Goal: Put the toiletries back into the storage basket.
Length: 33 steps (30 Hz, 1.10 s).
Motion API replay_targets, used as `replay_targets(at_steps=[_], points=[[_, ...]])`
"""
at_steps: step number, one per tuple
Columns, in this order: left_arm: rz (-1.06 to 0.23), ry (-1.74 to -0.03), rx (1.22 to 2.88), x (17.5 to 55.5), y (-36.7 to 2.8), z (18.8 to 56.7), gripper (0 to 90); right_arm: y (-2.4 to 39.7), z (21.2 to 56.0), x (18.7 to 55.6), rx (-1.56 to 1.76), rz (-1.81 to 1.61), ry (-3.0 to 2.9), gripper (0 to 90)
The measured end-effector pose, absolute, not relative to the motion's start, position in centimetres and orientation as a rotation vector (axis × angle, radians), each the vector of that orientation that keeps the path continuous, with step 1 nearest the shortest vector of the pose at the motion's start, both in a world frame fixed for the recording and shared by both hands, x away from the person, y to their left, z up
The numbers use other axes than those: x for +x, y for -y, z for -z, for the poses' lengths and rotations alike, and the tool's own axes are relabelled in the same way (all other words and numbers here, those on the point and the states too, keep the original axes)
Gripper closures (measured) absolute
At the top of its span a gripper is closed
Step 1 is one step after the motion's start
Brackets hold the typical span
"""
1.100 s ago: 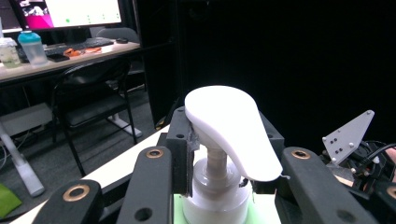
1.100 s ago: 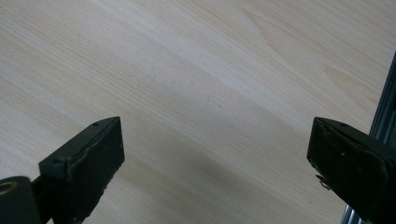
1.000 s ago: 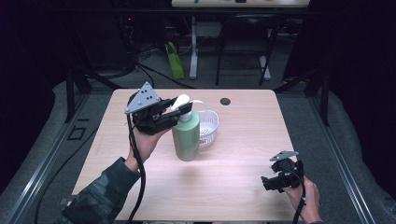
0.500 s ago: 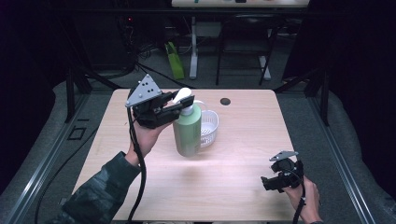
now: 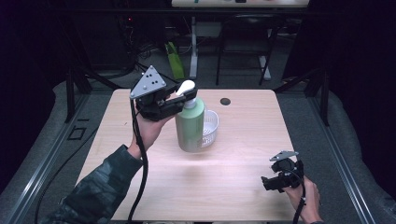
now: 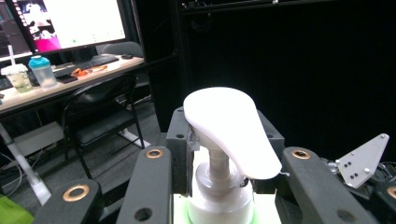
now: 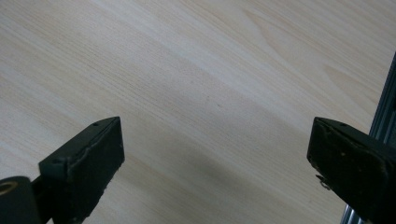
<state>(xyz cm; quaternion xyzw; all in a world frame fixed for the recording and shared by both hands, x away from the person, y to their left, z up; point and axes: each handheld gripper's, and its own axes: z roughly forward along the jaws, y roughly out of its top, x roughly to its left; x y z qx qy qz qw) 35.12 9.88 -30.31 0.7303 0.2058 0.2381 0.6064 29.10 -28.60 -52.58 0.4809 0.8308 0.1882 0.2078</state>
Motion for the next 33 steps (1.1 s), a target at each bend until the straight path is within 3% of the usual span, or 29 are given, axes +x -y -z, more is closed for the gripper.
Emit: replay_targets(at_steps=[33], points=[[-0.596,-0.497,1.68,37.8,-8.8,28.6,67.1,28.6,52.6,29.1,1.332,-0.52,-2.318,3.4]])
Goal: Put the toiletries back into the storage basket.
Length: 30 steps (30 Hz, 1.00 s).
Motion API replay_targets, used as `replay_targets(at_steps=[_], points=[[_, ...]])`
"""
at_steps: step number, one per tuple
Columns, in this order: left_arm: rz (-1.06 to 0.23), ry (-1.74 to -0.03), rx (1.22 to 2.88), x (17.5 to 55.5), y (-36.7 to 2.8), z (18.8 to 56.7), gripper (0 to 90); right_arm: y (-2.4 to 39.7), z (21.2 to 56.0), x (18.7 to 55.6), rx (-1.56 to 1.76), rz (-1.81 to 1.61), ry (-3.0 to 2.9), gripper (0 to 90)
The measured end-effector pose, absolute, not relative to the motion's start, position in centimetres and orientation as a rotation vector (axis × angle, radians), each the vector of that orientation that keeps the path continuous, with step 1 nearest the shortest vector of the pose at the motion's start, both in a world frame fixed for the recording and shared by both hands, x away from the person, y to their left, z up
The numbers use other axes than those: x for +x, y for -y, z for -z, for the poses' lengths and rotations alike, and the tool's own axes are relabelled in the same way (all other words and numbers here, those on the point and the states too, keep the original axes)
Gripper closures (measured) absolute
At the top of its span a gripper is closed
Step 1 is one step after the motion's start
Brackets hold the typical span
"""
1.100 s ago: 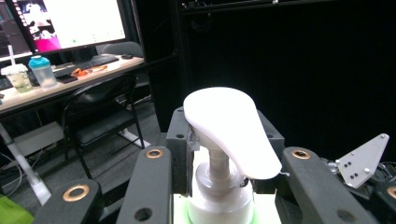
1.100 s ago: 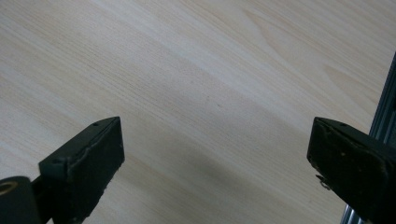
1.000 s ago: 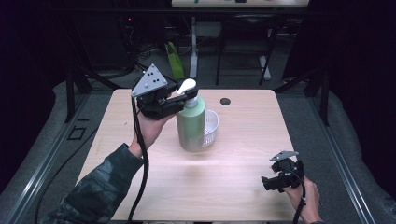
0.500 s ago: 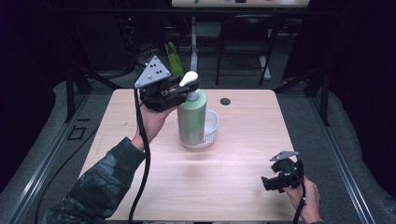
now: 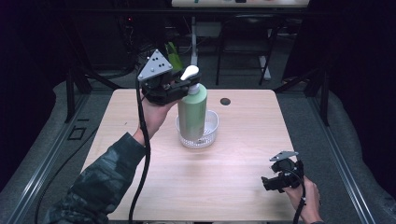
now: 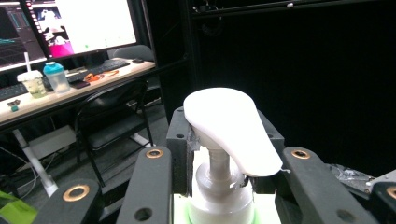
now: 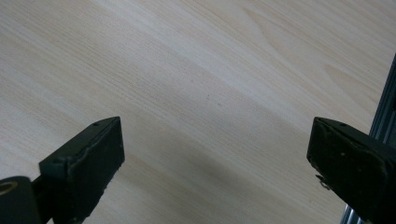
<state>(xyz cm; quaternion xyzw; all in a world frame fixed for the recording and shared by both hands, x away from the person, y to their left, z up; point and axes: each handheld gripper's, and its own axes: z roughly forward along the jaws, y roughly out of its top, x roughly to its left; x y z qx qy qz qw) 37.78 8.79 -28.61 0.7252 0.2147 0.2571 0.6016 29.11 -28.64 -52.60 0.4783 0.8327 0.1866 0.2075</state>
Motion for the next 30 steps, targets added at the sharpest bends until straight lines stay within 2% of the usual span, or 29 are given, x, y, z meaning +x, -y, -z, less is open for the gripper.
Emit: replay_targets(at_steps=[30], points=[[-0.607,-0.544,1.701,40.7,-7.6,28.5,67.1,28.6,52.6,29.1,1.334,-0.523,-2.323,3.5]])
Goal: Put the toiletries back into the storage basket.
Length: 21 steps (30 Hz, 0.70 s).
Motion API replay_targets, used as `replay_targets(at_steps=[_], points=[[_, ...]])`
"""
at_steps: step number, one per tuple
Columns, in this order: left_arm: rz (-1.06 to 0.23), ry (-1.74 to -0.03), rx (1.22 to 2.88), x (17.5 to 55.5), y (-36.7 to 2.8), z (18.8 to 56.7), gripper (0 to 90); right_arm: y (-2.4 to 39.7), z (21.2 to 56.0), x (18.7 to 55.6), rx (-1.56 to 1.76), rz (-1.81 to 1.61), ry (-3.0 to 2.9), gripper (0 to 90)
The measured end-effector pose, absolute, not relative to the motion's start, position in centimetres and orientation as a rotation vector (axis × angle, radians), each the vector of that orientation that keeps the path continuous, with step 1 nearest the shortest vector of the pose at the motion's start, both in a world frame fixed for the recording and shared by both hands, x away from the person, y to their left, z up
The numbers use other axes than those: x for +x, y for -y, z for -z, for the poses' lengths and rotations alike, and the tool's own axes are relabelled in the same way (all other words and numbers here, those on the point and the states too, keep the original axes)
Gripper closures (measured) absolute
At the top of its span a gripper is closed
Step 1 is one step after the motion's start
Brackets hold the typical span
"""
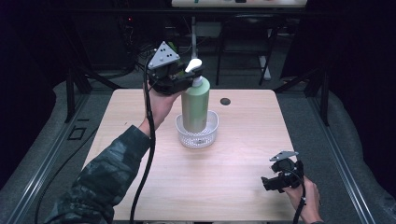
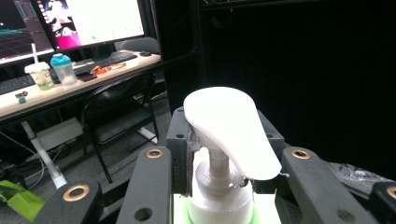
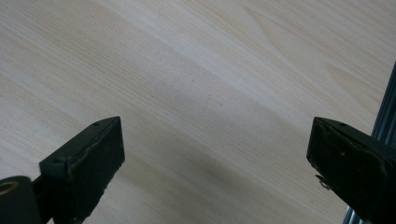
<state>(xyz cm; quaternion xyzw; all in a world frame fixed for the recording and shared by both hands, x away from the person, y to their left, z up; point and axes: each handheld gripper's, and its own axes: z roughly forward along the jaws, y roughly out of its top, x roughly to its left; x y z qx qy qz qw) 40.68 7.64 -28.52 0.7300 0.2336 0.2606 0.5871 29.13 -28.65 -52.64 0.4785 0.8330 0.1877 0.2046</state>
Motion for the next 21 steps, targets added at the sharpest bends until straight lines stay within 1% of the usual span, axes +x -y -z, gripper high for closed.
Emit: replay_targets(at_steps=[21], points=[[-0.615,-0.577,1.714,42.7,-6.4,28.6,67.1,28.7,52.6,29.1,1.342,-0.538,-2.32,3.3]])
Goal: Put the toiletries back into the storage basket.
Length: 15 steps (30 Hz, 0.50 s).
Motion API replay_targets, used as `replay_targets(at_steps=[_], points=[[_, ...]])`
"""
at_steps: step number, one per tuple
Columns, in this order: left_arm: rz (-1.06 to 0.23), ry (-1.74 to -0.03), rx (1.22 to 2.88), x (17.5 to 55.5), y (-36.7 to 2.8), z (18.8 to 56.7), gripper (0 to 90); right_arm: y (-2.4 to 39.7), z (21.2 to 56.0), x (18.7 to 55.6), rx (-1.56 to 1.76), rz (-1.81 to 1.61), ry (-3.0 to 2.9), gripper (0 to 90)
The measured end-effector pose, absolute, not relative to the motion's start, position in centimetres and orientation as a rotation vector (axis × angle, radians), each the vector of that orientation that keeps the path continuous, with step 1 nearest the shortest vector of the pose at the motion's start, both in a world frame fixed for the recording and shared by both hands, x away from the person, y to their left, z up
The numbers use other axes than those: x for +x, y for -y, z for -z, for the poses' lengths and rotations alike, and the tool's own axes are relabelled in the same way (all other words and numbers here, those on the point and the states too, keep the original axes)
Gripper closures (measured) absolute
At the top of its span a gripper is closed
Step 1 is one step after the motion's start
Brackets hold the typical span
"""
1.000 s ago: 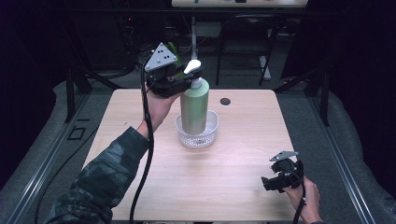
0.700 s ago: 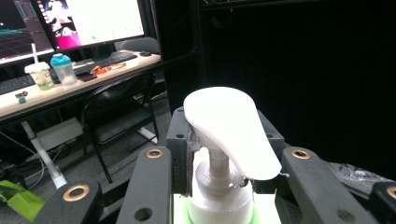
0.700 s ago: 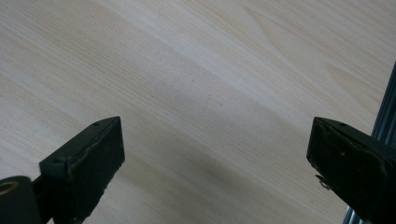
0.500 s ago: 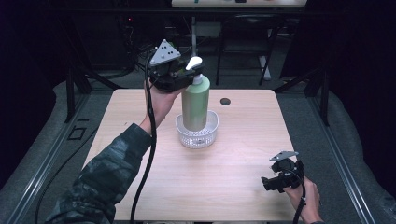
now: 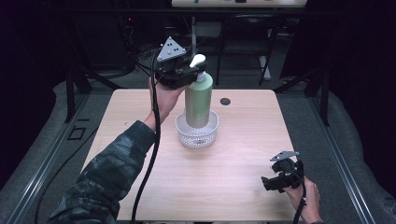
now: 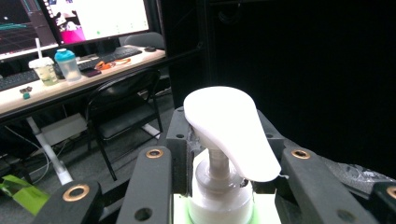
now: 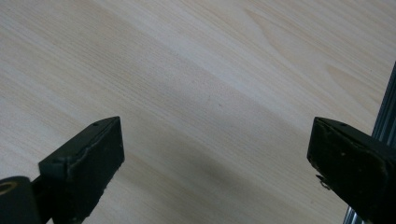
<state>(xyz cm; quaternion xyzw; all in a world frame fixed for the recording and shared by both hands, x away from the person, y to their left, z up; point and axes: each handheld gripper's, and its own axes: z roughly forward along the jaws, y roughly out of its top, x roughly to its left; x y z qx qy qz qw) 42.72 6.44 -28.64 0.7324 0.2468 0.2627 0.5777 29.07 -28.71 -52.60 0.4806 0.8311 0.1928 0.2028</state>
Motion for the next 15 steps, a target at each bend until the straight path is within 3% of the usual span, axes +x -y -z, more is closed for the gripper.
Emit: replay_targets(at_steps=[15], points=[[-0.592,-0.614,1.729,44.3,-5.7,29.6,67.0,28.8,52.5,29.0,1.342,-0.554,-2.315,2.5]])
